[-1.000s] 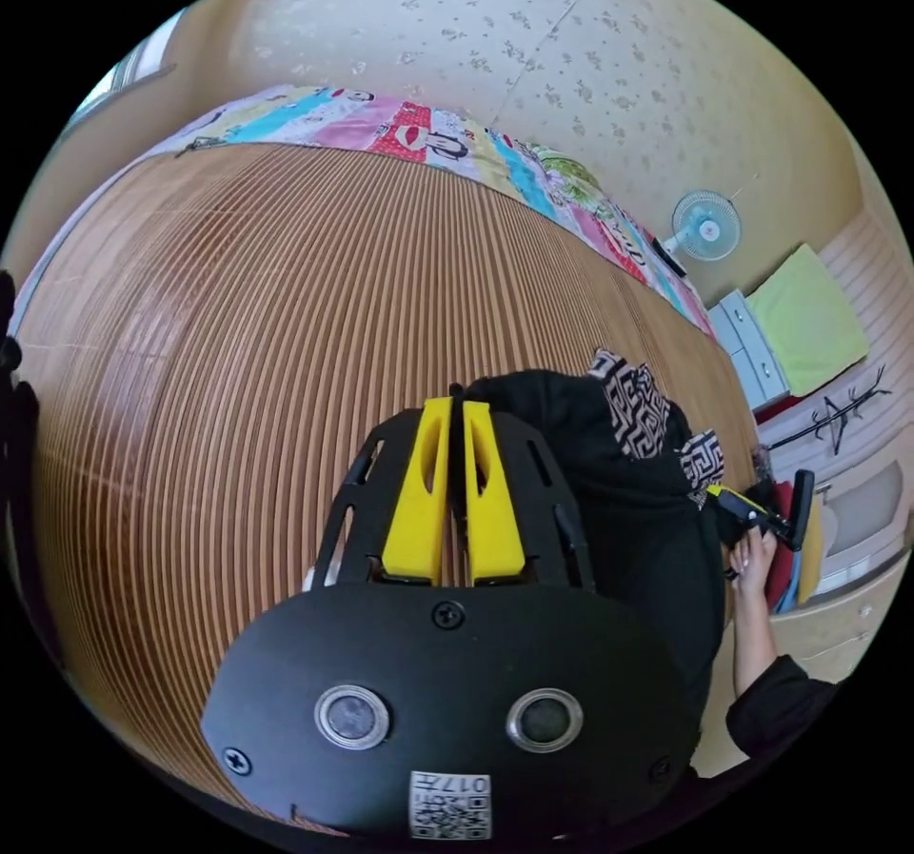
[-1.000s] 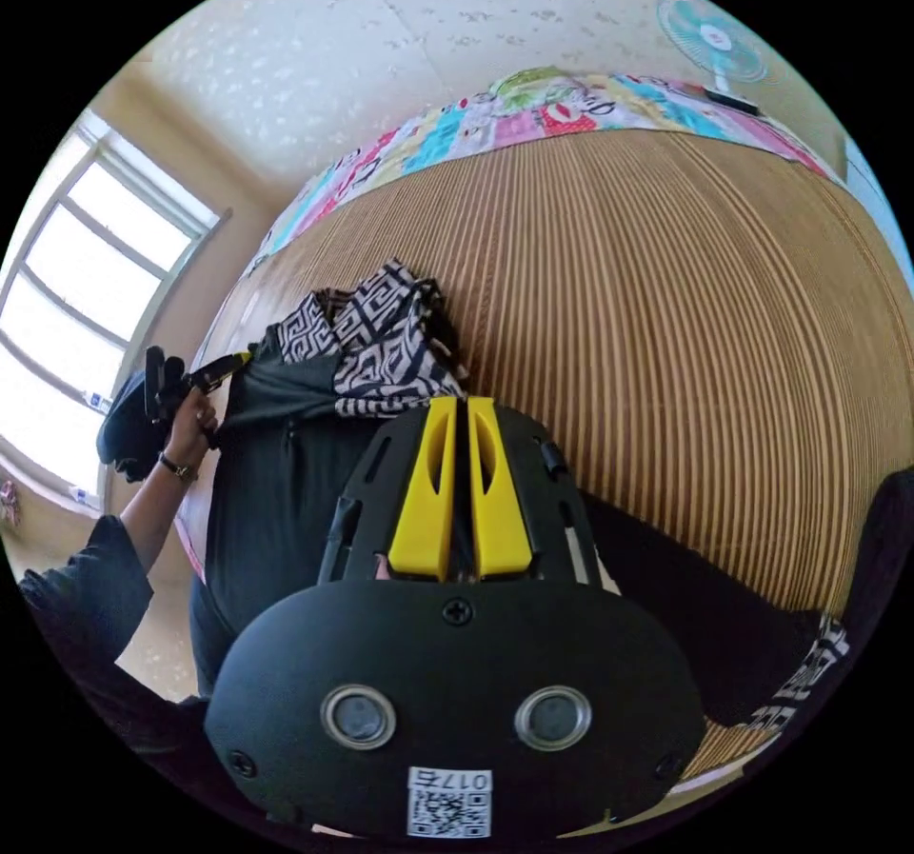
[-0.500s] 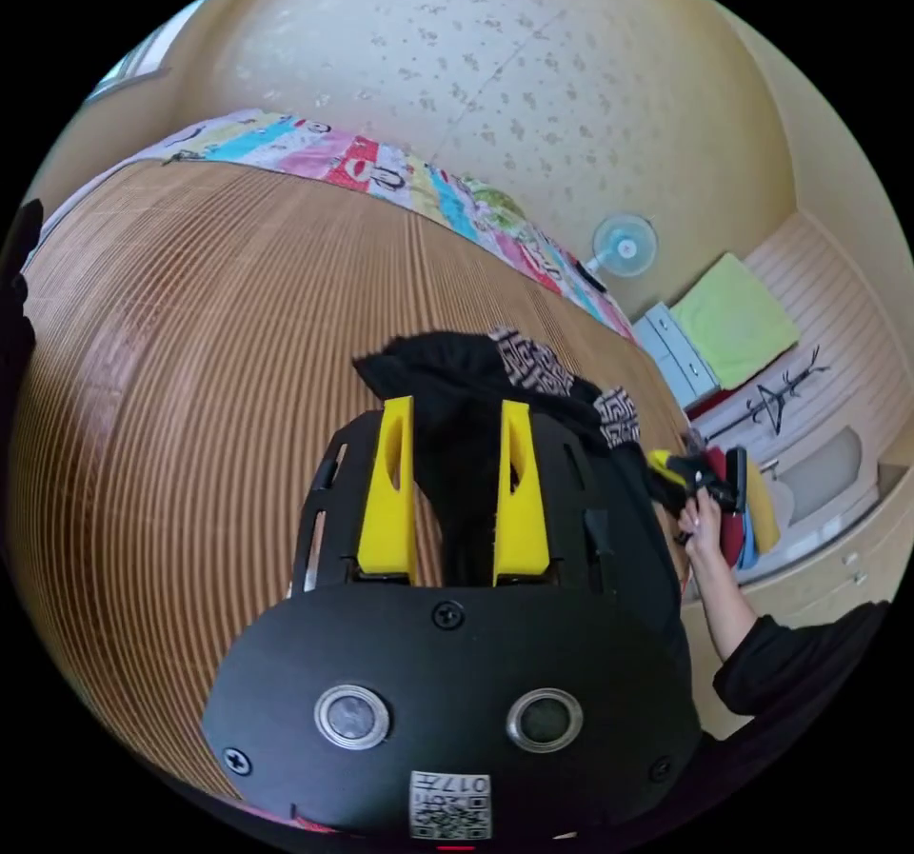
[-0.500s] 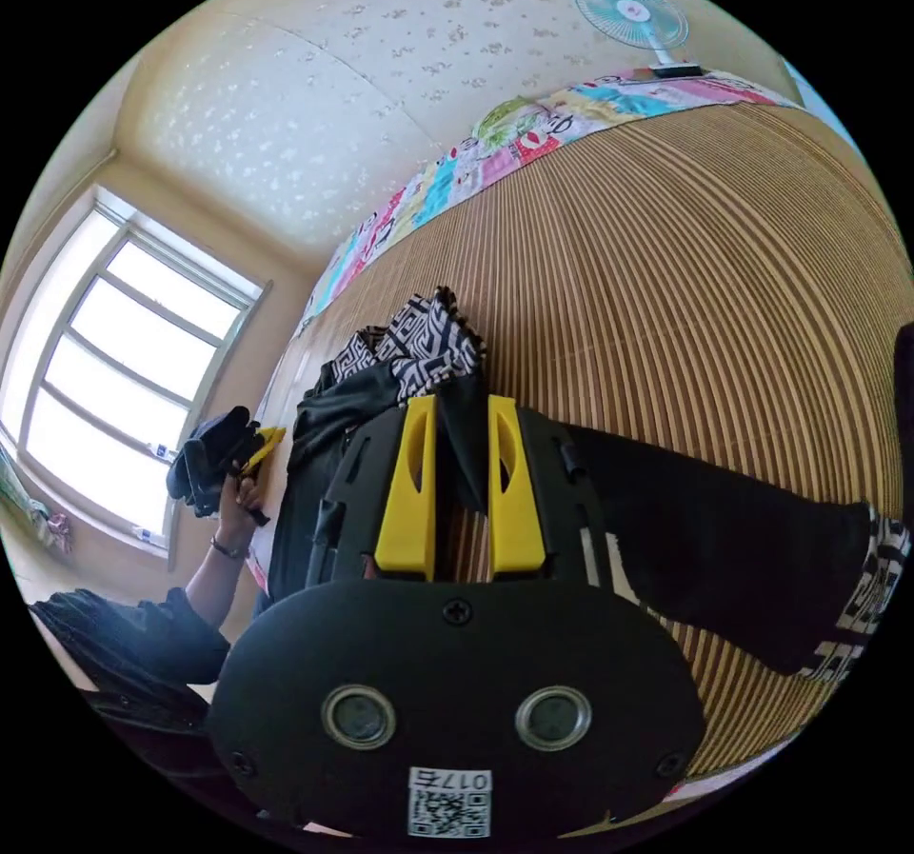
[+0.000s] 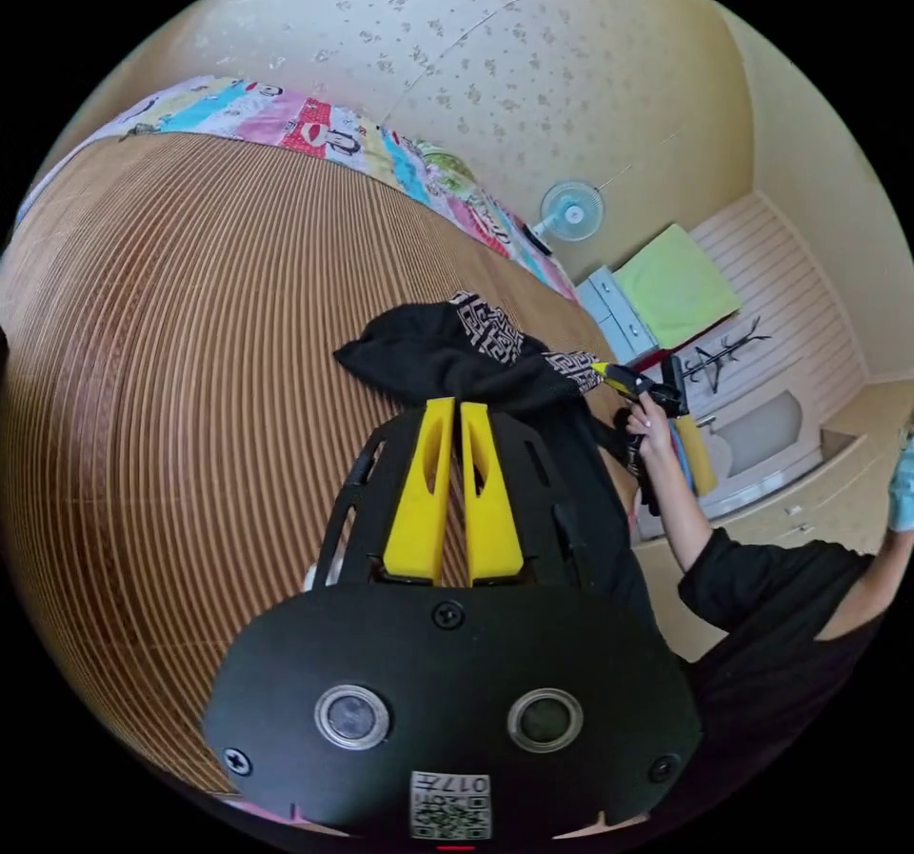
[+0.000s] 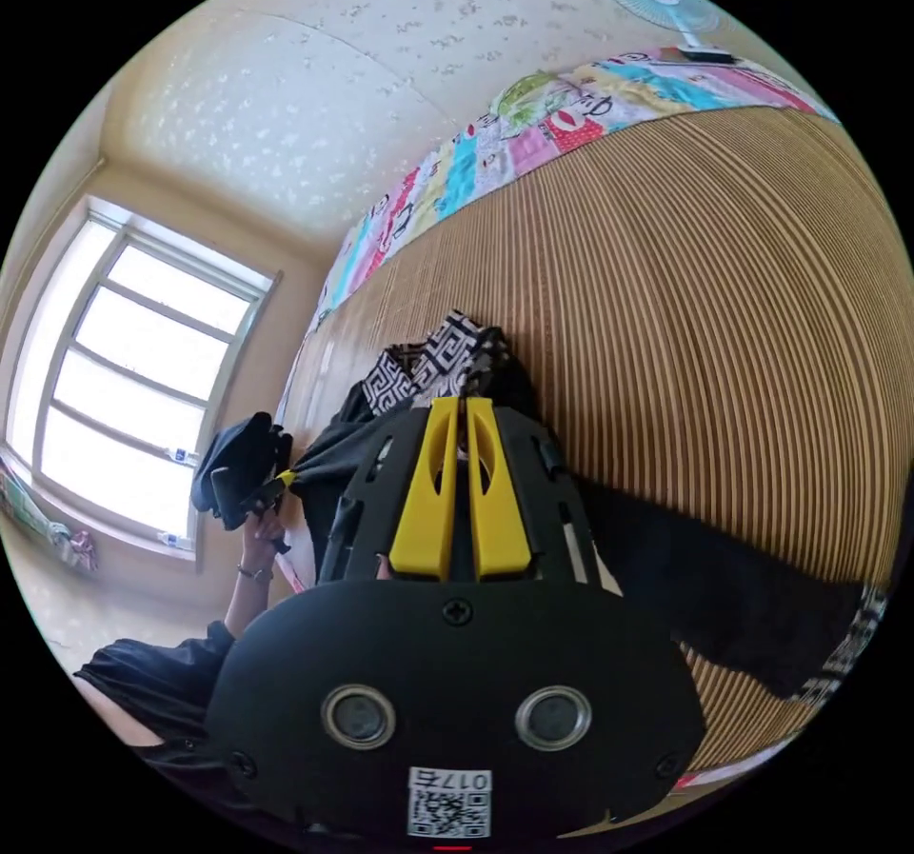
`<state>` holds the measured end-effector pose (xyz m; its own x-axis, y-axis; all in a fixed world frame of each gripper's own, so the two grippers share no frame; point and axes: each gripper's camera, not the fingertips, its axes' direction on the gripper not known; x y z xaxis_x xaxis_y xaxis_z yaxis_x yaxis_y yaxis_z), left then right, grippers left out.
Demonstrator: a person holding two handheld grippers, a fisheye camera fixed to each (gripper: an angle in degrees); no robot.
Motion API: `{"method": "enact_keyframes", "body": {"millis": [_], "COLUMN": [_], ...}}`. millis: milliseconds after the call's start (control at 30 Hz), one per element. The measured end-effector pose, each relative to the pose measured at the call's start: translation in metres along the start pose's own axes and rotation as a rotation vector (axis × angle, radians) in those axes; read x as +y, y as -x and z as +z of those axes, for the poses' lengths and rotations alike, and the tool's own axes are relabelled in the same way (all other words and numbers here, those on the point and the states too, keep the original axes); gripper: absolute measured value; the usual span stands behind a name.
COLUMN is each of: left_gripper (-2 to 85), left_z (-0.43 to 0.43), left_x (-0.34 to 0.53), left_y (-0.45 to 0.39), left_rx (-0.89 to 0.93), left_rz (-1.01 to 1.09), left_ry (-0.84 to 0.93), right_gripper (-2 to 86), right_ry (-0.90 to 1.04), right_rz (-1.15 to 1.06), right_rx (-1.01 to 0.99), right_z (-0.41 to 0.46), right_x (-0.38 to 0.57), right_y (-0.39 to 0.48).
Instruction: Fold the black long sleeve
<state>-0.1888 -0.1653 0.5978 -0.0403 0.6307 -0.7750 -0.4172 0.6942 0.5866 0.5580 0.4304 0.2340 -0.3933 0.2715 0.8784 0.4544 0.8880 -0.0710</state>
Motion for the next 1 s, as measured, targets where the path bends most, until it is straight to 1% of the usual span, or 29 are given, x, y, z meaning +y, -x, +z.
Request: {"method": "enact_keyframes", "body": {"millis": [67, 167, 200, 233, 300, 367, 433, 500, 600, 700, 767, 833, 867, 900, 933, 1000], "left_gripper": [0.7, 6.4, 10.4, 12.4, 13.8, 12.7, 5.5, 2.1, 1.2, 3.1, 6.0, 9.3, 9.8, 9.9, 10.0, 10.0], "left_z": [-0.003, 0.007, 0.006, 0.001, -0.002, 0.004, 0.027, 0.050, 0.065, 0.066, 0.051, 0.023, 0.018, 0.010, 0.006, 0.001], "left_x": [0.008, 0.020, 0.020, 0.016, 0.004, -0.018, -0.054, -0.084, -0.123, -0.138, -0.122, -0.075, -0.061, -0.030, 0.002, 0.049], "left_y": [0.021, 0.043, 0.047, 0.051, 0.059, 0.068, 0.078, 0.081, 0.085, 0.087, 0.078, 0.051, 0.044, 0.030, 0.017, -0.001], "left_rx": [0.024, 0.048, 0.048, 0.031, 0.001, -0.042, -0.088, -0.163, -0.232, -0.255, -0.296, -0.311, -0.305, -0.280, -0.239, -0.191], "left_rz": [-0.031, -0.114, -0.133, -0.167, -0.225, -0.271, -0.300, -0.282, -0.224, -0.208, -0.217, -0.171, -0.160, -0.138, -0.116, -0.109], "left_ry": [0.039, 0.066, 0.039, -0.006, -0.066, -0.088, -0.053, 0.012, 0.008, 0.008, -0.039, -0.129, -0.137, -0.135, -0.119, -0.088], "right_gripper": [2.7, 3.4, 3.7, 4.2, 5.3, 6.2, 6.1, 5.4, 4.5, 4.7, 5.4, 6.0, 6.4, 6.7, 7.2, 8.1], "right_ry": [0.010, 0.083, 0.078, 0.046, -0.036, -0.097, -0.122, -0.146, -0.096, -0.051, -0.051, -0.103, -0.157, -0.187, -0.243, -0.302], "right_rz": [0.042, 0.061, 0.062, 0.062, 0.066, 0.072, 0.058, 0.022, -0.013, 0.004, 0.029, 0.098, 0.154, 0.173, 0.214, 0.222], "right_rx": [0.016, 0.030, 0.026, -0.004, -0.019, -0.018, -0.051, -0.064, 0.008, 0.069, 0.083, 0.142, 0.194, 0.228, 0.305, 0.410], "right_z": [0.004, 0.024, 0.024, 0.017, -0.002, -0.024, -0.037, -0.047, -0.049, -0.049, -0.058, -0.076, -0.093, -0.102, -0.122, -0.148], "right_x": [0.023, 0.043, 0.046, 0.054, 0.065, 0.074, 0.083, 0.096, 0.116, 0.140, 0.161, 0.177, 0.186, 0.191, 0.198, 0.202], "right_y": [-0.009, -0.032, -0.035, -0.038, -0.036, -0.028, -0.018, -0.004, 0.013, 0.016, 0.013, 0.003, -0.006, -0.010, -0.016, -0.018]}}
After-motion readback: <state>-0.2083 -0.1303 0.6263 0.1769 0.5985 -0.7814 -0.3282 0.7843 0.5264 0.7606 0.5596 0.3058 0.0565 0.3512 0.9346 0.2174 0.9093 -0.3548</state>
